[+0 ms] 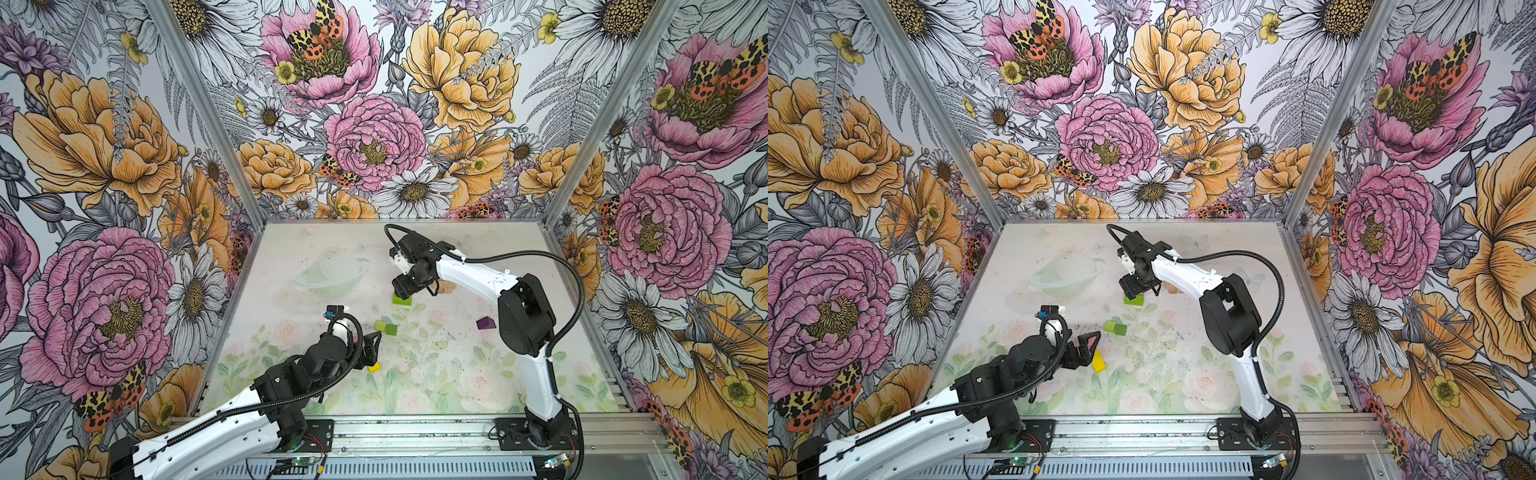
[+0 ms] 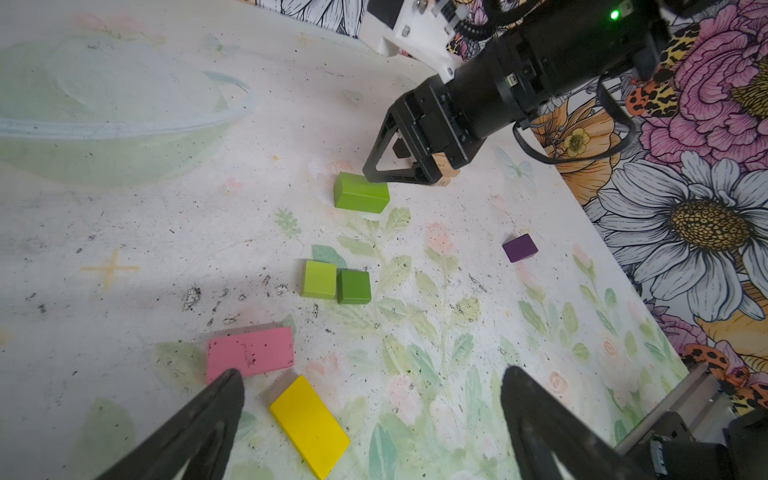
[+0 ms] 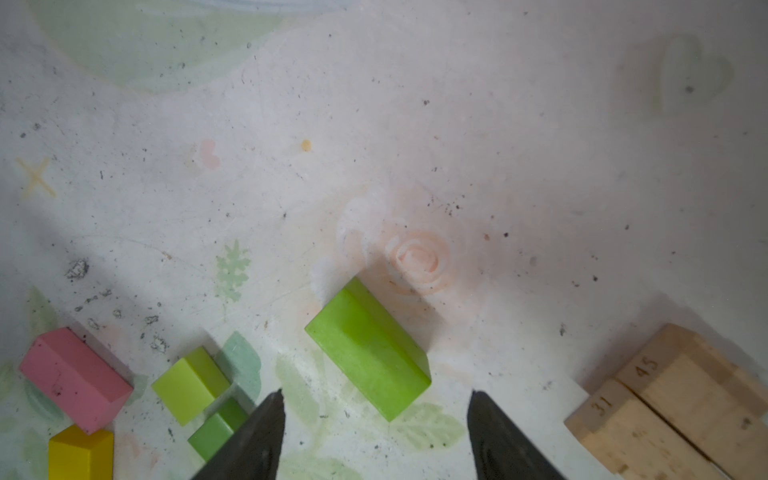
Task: Build the wood block tower
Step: 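Move the right gripper toward the yellow bar near the pink bar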
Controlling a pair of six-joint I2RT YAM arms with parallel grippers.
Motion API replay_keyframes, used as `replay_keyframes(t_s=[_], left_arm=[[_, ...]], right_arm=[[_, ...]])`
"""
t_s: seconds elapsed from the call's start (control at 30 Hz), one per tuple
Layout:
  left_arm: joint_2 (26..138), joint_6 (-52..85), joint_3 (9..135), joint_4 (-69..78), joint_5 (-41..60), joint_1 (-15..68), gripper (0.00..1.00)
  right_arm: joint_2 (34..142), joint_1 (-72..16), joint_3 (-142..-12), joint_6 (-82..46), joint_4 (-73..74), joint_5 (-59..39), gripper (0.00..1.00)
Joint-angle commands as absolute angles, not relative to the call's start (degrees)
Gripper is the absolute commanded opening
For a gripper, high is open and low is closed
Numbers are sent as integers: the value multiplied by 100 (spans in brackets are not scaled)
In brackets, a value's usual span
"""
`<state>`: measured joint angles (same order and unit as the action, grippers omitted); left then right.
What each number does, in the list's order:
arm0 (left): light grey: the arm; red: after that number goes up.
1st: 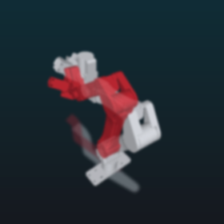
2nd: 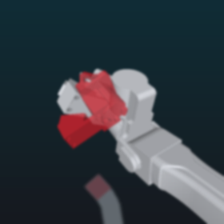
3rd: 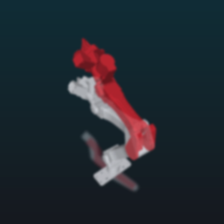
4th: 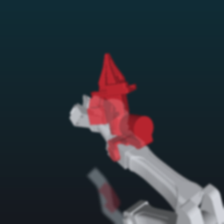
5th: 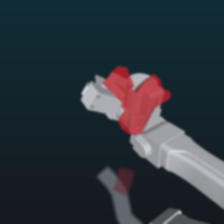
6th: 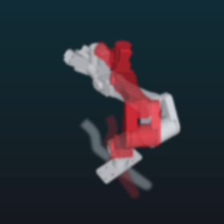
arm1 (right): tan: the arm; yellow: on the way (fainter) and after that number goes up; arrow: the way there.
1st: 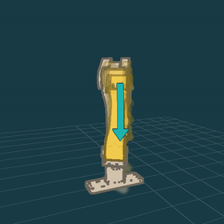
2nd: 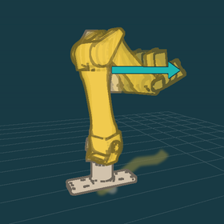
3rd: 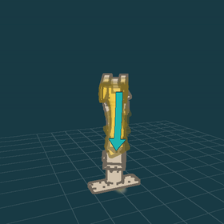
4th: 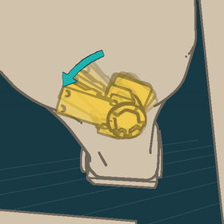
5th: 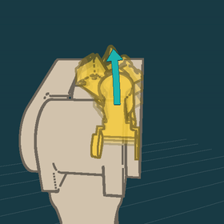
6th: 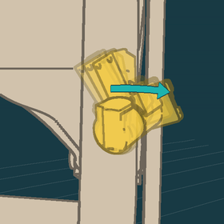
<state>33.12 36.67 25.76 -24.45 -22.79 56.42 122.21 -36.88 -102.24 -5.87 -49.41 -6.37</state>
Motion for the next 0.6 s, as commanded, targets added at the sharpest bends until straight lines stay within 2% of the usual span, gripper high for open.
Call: replay_keyframes(t_s=[0.0, 0.3, 0.57], left_arm=[[3118, 3606, 2541, -2569, -2425, 5599, 98], [2696, 4262, 2347, -3117, -2717, 5542, 97], [2442, 4552, 2360, -3388, -2717, 5537, 94]], right_arm=[[12299, -3789, -10336, -518, -4878, -620, 72], [11474, -3841, -9969, -1065, -4886, -587, 75], [10613, -4122, -8824, -2023, -4833, -530, 75]])
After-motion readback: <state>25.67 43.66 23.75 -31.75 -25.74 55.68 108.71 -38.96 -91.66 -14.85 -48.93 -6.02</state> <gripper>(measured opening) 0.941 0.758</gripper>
